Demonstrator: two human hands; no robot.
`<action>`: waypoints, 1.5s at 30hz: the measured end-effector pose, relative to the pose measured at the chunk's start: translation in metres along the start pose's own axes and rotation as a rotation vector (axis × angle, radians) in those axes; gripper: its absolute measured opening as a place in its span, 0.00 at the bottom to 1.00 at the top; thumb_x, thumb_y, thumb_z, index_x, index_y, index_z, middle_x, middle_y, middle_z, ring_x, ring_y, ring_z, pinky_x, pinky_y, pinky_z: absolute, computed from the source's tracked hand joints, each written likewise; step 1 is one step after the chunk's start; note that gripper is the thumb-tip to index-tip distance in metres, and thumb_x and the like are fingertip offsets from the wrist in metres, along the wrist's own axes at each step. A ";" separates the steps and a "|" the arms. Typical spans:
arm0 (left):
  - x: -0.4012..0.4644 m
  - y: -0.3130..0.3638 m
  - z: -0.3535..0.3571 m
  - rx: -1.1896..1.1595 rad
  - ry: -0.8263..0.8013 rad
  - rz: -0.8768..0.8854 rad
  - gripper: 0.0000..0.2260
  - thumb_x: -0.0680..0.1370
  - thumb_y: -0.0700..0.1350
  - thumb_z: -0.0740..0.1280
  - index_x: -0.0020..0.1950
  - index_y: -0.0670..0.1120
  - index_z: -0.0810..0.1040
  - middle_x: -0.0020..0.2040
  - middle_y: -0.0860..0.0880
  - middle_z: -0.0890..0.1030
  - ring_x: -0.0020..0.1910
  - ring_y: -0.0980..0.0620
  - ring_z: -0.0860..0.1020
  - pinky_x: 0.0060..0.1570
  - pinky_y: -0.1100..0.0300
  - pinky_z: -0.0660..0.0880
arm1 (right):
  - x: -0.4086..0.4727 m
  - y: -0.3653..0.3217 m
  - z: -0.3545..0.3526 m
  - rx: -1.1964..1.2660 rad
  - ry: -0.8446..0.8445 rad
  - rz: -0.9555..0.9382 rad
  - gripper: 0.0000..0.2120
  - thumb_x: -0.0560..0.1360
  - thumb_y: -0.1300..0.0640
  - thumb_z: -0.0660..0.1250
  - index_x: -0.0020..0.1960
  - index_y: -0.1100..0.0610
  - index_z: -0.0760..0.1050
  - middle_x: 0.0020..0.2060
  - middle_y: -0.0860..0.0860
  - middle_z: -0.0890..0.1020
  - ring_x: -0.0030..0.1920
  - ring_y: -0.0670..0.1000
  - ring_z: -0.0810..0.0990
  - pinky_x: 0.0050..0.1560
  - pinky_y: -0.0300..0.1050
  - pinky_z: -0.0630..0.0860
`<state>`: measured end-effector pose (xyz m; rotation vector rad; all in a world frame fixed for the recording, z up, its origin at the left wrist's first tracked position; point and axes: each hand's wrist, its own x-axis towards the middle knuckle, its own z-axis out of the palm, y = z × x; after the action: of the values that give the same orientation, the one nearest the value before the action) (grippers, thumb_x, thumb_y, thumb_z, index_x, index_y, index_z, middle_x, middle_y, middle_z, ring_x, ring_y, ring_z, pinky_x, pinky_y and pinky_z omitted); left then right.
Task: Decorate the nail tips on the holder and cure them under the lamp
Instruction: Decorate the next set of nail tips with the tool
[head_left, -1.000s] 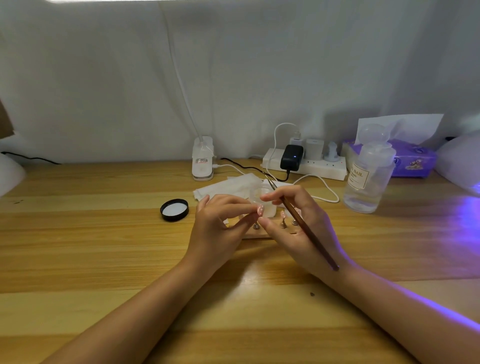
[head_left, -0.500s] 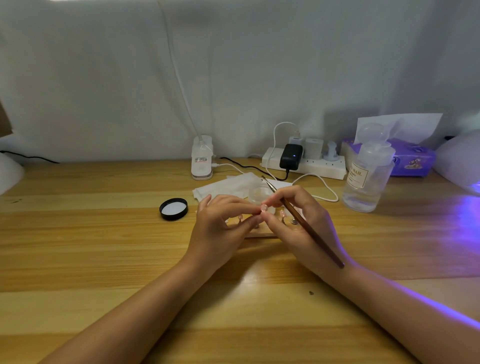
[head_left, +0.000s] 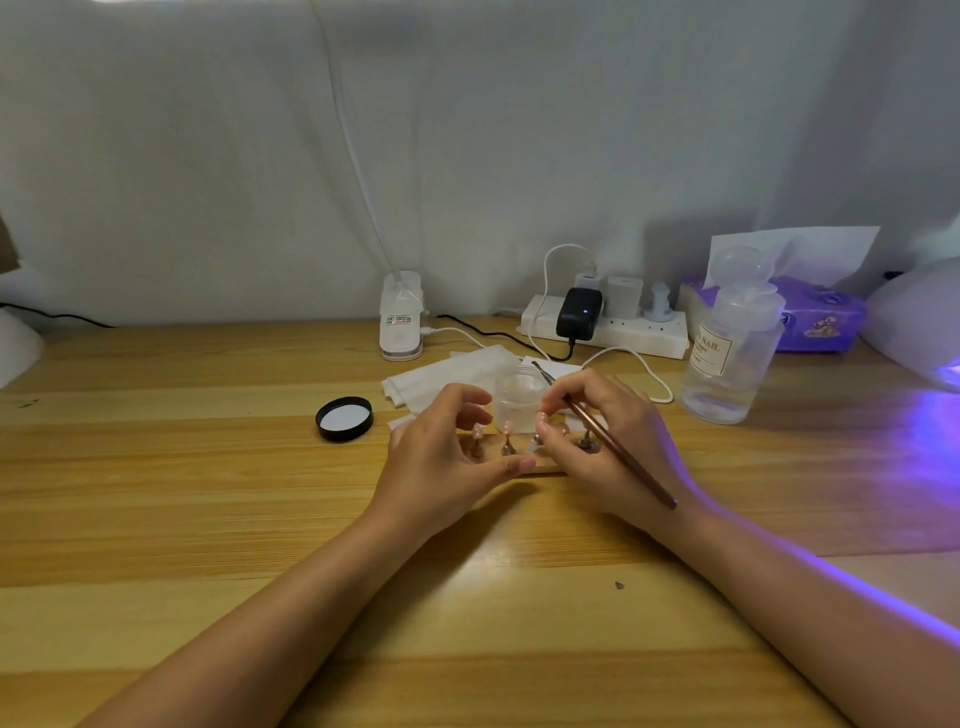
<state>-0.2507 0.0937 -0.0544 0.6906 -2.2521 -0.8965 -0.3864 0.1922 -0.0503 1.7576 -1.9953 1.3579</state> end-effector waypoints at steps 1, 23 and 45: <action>0.000 0.000 0.000 0.004 -0.014 -0.007 0.32 0.57 0.63 0.68 0.58 0.51 0.70 0.46 0.60 0.74 0.51 0.57 0.75 0.59 0.48 0.70 | 0.000 0.001 0.001 -0.017 -0.005 -0.007 0.08 0.70 0.61 0.72 0.47 0.55 0.76 0.40 0.41 0.77 0.45 0.45 0.77 0.50 0.46 0.70; 0.000 -0.007 -0.001 0.025 -0.050 -0.011 0.23 0.65 0.51 0.75 0.54 0.55 0.68 0.45 0.65 0.73 0.52 0.56 0.74 0.63 0.46 0.66 | 0.003 0.007 -0.017 -0.054 -0.084 -0.022 0.09 0.68 0.55 0.72 0.47 0.53 0.76 0.41 0.34 0.74 0.45 0.38 0.72 0.52 0.46 0.68; -0.001 -0.006 0.000 0.041 -0.034 0.017 0.23 0.67 0.51 0.75 0.57 0.53 0.69 0.46 0.63 0.72 0.53 0.57 0.74 0.63 0.46 0.66 | -0.001 0.006 -0.013 -0.096 -0.014 -0.218 0.08 0.66 0.56 0.71 0.43 0.57 0.78 0.39 0.49 0.81 0.41 0.47 0.77 0.45 0.46 0.72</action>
<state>-0.2488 0.0906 -0.0595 0.6784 -2.3091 -0.8621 -0.3967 0.2011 -0.0467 1.8808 -1.7815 1.1660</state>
